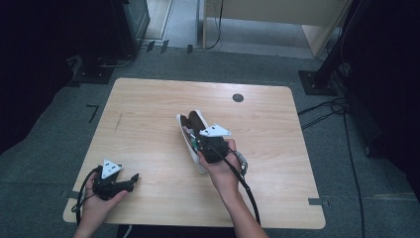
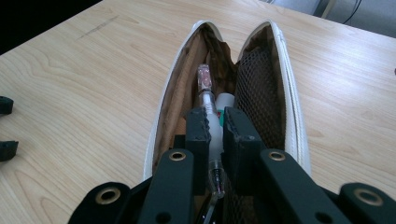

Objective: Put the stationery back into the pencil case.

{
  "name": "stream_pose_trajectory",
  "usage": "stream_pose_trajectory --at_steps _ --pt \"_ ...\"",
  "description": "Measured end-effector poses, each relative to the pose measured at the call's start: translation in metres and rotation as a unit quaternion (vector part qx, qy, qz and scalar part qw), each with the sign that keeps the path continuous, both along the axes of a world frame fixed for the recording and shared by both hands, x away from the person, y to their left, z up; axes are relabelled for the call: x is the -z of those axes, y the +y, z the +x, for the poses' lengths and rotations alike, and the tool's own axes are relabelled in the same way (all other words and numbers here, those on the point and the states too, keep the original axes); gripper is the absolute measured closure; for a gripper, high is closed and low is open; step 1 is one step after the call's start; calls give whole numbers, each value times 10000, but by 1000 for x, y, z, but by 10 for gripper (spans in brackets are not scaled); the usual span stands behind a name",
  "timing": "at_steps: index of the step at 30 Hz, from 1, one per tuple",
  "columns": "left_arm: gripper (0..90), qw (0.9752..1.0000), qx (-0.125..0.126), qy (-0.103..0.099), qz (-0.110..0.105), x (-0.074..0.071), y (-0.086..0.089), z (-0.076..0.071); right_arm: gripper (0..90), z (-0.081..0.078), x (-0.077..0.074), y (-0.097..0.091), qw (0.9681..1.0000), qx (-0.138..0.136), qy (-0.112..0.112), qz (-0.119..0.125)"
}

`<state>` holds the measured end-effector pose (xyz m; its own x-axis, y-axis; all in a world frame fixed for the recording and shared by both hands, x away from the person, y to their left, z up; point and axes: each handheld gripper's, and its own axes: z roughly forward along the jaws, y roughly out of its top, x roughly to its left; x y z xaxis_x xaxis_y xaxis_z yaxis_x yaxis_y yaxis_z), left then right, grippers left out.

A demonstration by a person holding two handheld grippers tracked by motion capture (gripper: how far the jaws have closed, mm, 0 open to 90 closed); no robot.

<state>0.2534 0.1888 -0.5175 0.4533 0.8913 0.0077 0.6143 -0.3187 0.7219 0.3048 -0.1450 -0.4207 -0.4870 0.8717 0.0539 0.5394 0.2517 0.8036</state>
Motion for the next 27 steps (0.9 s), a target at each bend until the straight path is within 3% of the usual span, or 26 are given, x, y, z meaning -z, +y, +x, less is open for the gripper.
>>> stream_pose_trajectory --at_steps 3,8,16,23,27 --pt "246 10000 0 0 -1 0 0 0 769 2 0 1 9999 -63 -46 83" --pt "246 10000 -1 -2 -2 0 0 0 783 2 -2 -2 9996 -110 -79 245" --pt "248 10000 -1 -6 -2 0 0 0 785 -9 -11 -13 9981 -180 -325 489" --pt "248 10000 7 -2 8 0 0 0 478 -26 -18 -39 9938 -205 -821 724" --pt "247 10000 0 4 -3 0 0 0 303 -36 -24 -59 9928 -33 -872 817"
